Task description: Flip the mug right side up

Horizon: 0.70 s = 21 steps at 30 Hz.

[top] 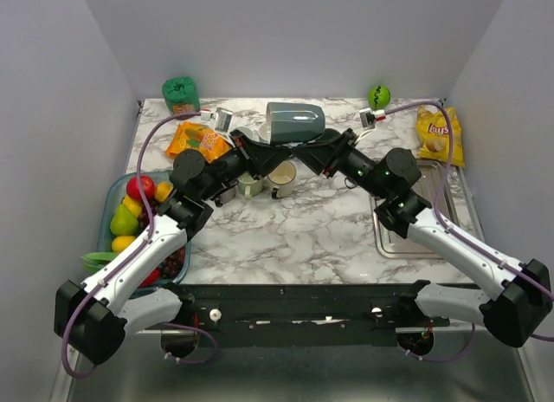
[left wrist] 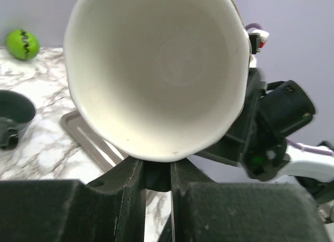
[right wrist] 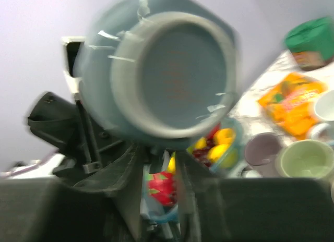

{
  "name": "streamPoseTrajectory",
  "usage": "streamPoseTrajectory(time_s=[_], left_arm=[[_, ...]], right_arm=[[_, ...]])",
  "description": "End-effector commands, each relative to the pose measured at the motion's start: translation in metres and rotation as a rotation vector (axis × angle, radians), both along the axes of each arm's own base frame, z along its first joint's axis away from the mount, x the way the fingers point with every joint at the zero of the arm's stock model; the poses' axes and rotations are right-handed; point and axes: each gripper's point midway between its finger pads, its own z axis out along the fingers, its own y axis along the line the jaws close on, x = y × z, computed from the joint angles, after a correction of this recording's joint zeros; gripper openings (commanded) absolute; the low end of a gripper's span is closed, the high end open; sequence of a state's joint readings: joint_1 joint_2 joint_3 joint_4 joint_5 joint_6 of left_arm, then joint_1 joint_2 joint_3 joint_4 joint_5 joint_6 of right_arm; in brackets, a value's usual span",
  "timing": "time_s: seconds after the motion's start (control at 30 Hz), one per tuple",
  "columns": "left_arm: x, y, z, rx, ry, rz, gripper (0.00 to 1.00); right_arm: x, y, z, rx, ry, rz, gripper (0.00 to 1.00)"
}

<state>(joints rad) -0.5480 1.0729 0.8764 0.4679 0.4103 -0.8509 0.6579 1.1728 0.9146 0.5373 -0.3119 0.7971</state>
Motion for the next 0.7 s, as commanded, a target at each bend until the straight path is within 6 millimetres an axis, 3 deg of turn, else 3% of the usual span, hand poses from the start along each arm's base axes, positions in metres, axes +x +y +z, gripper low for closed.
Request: streamPoseTrajectory(time_s=[0.0, 0.03, 0.07, 0.1, 0.13, 0.17, 0.23, 0.27, 0.37, 0.5, 0.67], left_arm=[[0.011, 0.014, 0.006, 0.065, -0.033, 0.114, 0.00], [0.013, 0.014, 0.003, 0.077, -0.026, 0.122, 0.00], [0.015, 0.014, -0.004, 0.109, -0.009, 0.130, 0.00], [0.018, 0.015, -0.009, 0.130, 0.010, 0.142, 0.00], [0.022, 0.012, -0.020, 0.164, 0.033, 0.143, 0.00], [0.023, 0.011, -0.029, 0.201, 0.064, 0.142, 0.00], [0.029, 0.008, -0.046, 0.265, 0.080, 0.158, 0.00], [0.026, 0.004, -0.055, 0.294, 0.095, 0.149, 0.00], [0.023, -0.011, -0.076, 0.368, 0.111, 0.131, 0.00], [0.024, -0.030, -0.098, 0.455, 0.130, 0.129, 0.00], [0.032, -0.054, -0.143, 0.614, 0.203, 0.126, 0.00]], right_arm=[[0.024, -0.036, -0.039, -0.110, 0.073, -0.269, 0.59], [0.023, -0.045, -0.039, -0.103, 0.084, -0.307, 0.63], [0.031, -0.059, -0.061, -0.142, 0.148, -0.393, 0.69], [0.033, -0.067, -0.069, -0.160, 0.176, -0.437, 0.71], [0.033, -0.078, -0.075, -0.176, 0.198, -0.484, 0.72], [0.037, -0.095, -0.096, -0.236, 0.258, -0.572, 0.74], [0.037, -0.115, -0.115, -0.294, 0.313, -0.665, 0.74], [0.035, -0.136, -0.133, -0.360, 0.367, -0.754, 0.74], [0.029, -0.168, -0.152, -0.455, 0.419, -0.881, 0.74], [0.021, -0.187, -0.158, -0.509, 0.421, -0.941, 0.74], [0.017, -0.195, -0.165, -0.542, 0.426, -0.961, 0.74]])
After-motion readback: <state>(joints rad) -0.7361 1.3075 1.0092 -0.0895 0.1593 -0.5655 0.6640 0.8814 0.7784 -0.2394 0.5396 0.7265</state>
